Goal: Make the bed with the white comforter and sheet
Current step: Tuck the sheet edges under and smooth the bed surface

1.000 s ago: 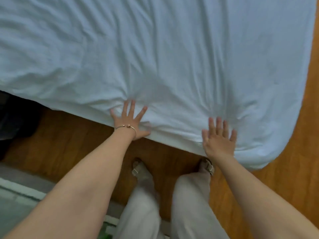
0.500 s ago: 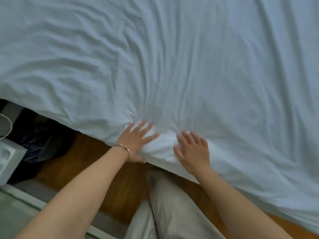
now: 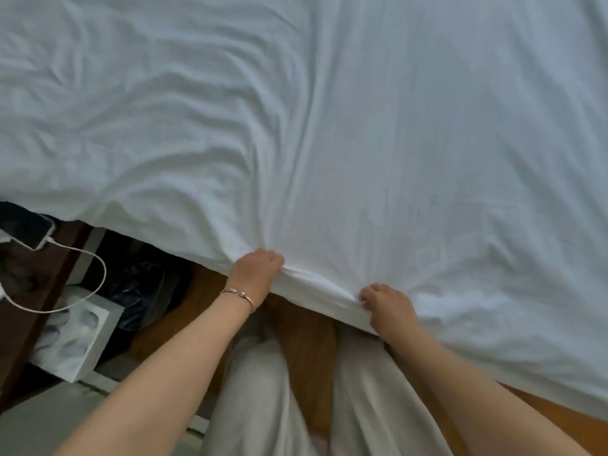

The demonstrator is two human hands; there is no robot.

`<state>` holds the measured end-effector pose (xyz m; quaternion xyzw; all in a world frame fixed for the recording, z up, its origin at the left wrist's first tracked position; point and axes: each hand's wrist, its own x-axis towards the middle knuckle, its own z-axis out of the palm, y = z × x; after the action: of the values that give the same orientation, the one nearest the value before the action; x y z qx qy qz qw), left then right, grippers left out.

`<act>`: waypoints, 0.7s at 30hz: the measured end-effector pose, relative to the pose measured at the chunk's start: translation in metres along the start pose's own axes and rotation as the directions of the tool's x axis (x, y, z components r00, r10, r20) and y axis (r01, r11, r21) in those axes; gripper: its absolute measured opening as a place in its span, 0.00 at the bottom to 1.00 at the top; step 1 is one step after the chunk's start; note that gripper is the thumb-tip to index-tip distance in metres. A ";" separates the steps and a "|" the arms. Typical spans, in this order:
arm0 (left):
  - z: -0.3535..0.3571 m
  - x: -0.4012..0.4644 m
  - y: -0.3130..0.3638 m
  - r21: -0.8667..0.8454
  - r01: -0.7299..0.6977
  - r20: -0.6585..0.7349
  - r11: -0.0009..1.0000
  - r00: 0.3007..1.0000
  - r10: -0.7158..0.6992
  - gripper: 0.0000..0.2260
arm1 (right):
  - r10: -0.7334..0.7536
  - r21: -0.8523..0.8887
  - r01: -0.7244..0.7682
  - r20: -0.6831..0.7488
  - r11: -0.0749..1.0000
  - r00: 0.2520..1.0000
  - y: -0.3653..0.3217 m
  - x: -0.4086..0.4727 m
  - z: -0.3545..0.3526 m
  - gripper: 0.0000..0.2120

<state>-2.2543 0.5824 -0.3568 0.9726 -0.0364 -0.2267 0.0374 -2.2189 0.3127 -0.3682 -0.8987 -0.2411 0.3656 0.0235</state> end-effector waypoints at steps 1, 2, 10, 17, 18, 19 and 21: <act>-0.004 0.002 -0.006 -0.043 -0.007 0.108 0.999 0.994 0.011 0.15 | 0.054 0.013 -0.055 0.018 0.998 0.998 -0.006 -0.003 0.002 0.17; -0.005 0.005 -0.012 -0.041 -0.040 0.217 0.998 0.975 0.048 0.13 | 0.107 0.013 -0.108 0.041 0.994 0.993 -0.015 -0.005 0.003 0.16; -0.007 -0.013 -0.113 -0.274 -0.209 0.169 0.939 0.951 0.260 0.24 | 0.143 -0.094 -0.154 -0.113 0.984 0.983 -0.126 0.035 -0.030 0.16; 0.001 -0.050 -0.238 -0.073 0.179 0.019 0.981 0.984 -0.178 0.42 | -0.282 -0.048 0.277 -0.143 0.960 0.949 -0.279 0.119 -0.046 0.33; 0.003 -0.052 -0.256 -0.069 0.244 -0.004 0.967 0.970 -0.245 0.44 | -0.325 -0.096 0.314 -0.138 0.945 0.936 -0.302 0.131 -0.046 0.36; 0.002 -0.054 -0.273 -0.085 0.312 -0.015 0.946 0.949 -0.315 0.45 | -0.355 -0.160 0.334 -0.131 0.929 0.926 -0.323 0.142 -0.045 0.36; 0.001 -0.059 -0.311 -0.144 0.432 0.015 0.890 0.900 -0.435 0.48 | -0.320 -0.225 0.291 -0.107 0.930 0.941 -0.350 0.158 -0.045 0.30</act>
<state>-2.2907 0.8972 -0.3592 0.9529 0.1982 -0.2227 0.0560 -2.2375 0.6991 -0.3606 -0.8714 -0.4123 0.2659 0.0042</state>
